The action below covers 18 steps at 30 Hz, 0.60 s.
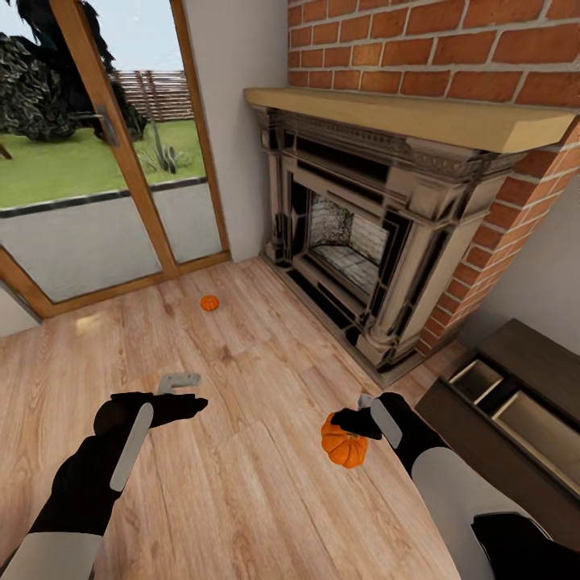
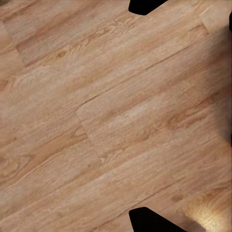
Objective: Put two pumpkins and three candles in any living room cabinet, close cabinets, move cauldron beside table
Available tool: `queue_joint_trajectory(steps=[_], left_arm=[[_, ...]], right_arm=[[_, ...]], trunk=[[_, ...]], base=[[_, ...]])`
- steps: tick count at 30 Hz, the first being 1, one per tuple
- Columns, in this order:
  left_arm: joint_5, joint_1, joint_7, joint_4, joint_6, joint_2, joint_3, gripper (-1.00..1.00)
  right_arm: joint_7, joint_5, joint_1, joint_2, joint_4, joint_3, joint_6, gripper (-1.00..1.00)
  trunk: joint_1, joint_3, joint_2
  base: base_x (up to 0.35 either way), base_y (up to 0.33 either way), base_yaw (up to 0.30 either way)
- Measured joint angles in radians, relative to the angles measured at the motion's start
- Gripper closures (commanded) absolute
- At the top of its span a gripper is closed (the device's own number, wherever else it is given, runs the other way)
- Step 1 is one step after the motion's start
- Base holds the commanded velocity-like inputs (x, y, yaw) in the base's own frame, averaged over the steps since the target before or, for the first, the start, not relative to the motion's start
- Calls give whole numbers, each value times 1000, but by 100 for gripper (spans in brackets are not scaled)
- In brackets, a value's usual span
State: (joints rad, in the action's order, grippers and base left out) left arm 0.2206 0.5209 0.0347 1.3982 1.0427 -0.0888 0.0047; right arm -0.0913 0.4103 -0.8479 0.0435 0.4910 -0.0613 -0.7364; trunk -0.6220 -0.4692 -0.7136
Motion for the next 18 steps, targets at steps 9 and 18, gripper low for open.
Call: queue_joint_trajectory(steps=[9,18], left_arm=[[0,0,0,0,0,0,0,-100],[0,0,0,0,0,0,-1,-100]], right_arm=[[-1,0,0,0,0,0,0,100],[-2,1,0,3,0,-1,0,100]], trunk=[[0,15,0],[0,29,0]], base=[[0,0,0],[0,0,0]])
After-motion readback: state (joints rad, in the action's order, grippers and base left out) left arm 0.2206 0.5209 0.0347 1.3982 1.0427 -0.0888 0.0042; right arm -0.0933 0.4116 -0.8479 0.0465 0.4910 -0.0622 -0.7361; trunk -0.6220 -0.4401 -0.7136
